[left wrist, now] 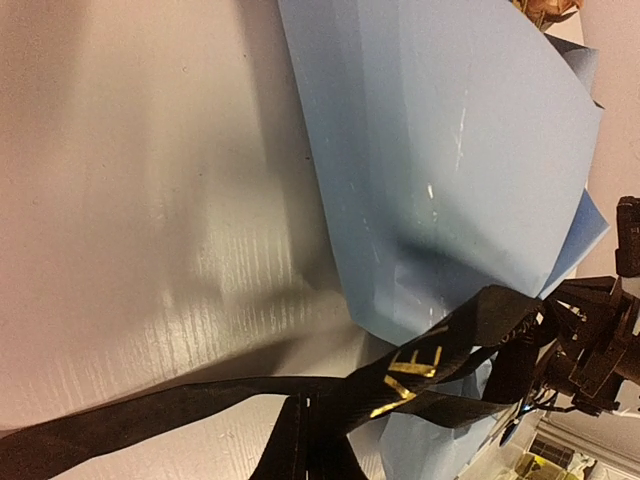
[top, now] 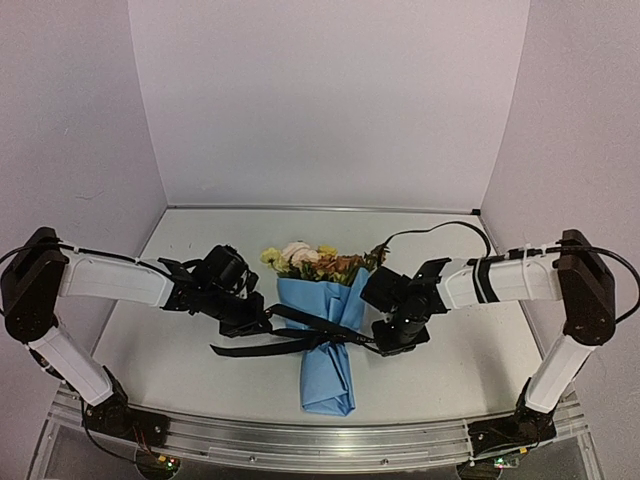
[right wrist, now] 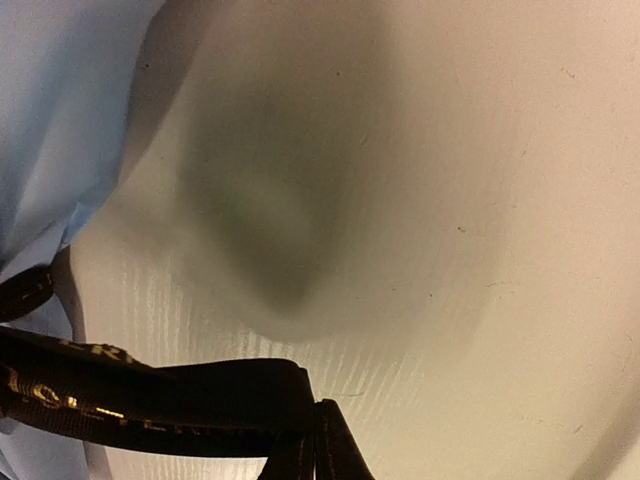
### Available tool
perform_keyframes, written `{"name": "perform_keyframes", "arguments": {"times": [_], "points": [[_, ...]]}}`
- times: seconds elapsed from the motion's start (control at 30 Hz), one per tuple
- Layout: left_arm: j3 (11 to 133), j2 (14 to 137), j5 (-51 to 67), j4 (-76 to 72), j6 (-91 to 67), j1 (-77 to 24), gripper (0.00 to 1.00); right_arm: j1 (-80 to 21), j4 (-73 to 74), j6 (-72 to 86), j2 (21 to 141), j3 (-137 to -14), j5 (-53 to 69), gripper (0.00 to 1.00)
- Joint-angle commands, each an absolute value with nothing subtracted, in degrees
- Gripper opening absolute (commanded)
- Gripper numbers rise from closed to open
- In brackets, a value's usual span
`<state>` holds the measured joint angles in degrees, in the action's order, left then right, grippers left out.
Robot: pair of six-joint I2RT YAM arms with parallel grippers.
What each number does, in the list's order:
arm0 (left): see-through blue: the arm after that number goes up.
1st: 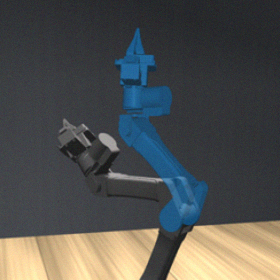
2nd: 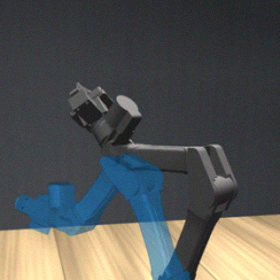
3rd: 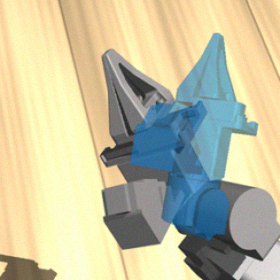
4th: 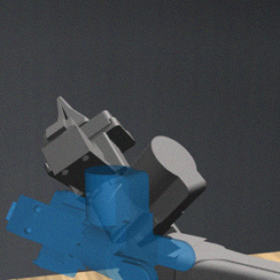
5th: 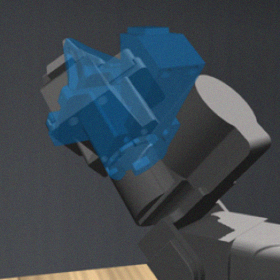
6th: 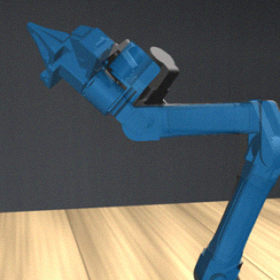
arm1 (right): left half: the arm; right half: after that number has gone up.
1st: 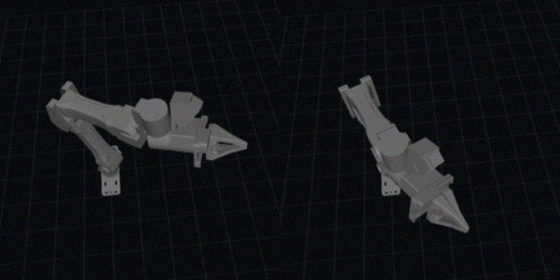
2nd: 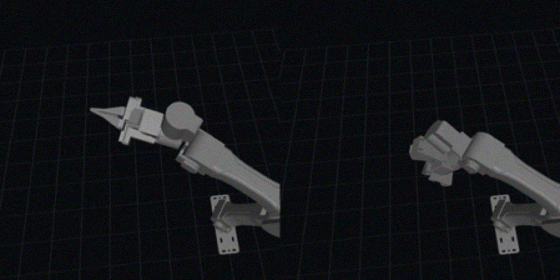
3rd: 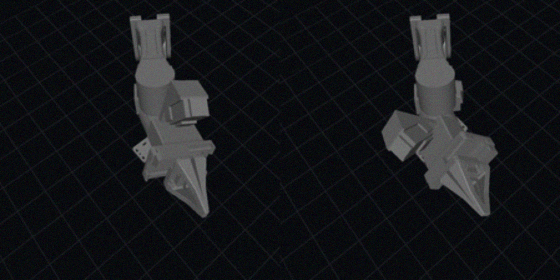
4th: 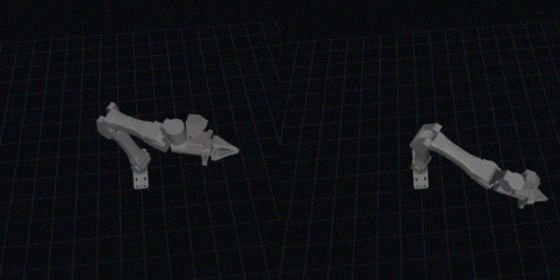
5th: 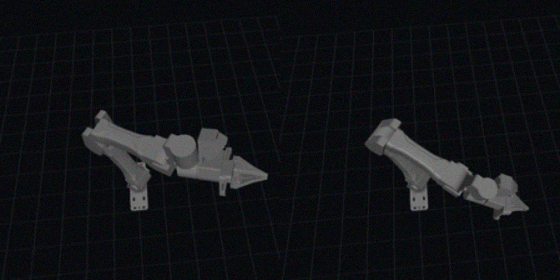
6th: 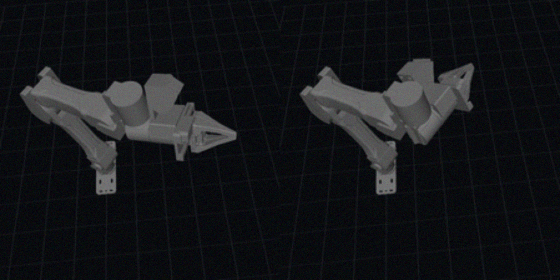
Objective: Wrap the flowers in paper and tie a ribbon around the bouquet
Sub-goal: Tie the half-tied ribbon around the folded bouquet.
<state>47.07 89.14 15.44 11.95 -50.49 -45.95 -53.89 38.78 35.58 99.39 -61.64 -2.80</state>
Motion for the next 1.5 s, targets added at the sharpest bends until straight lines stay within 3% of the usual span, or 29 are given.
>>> {"name": "perform_keyframes", "arguments": {"times": [0.0,0.23,0.53,0.8,1.0,1.1,1.27,1.47], "points": [[48.1,87.5,15.9,13.9,-47.5,-45.3,0.0,-56.3,43.1,32.5,97.8,-63.5,-7.7,0.0],[48.1,87.7,16.4,13.6,-46.9,-44.5,0.0,-63.2,49.7,23.5,99.2,-67.5,-17.4,0.0],[48.4,87.9,19.5,11.0,-45.2,-44.2,0.0,-65.7,46.5,18.5,98.8,-68.2,-17.9,0.0],[49.7,88.3,22.1,9.3,-42.6,-44.2,0.0,-64.9,47.2,15.6,102.9,-81.6,-10.0,0.0],[50.1,89.2,22.8,8.7,-41.9,-44.2,0.0,-59.8,47.4,21.6,108.4,-88.4,5.6,0.0],[50.2,89.6,23.0,8.5,-41.7,-44.2,0.0,-58.3,47.4,21.6,107.3,-88.0,9.9,0.09],[50.5,90.6,23.8,8.0,-41.5,-44.2,0.0,-56.5,47.4,19.6,102.4,-85.0,13.8,0.35],[50.8,90.8,24.1,8.0,-41.2,-44.2,0.0,-51.7,47.0,15.2,92.3,-74.6,15.2,0.51]]}}
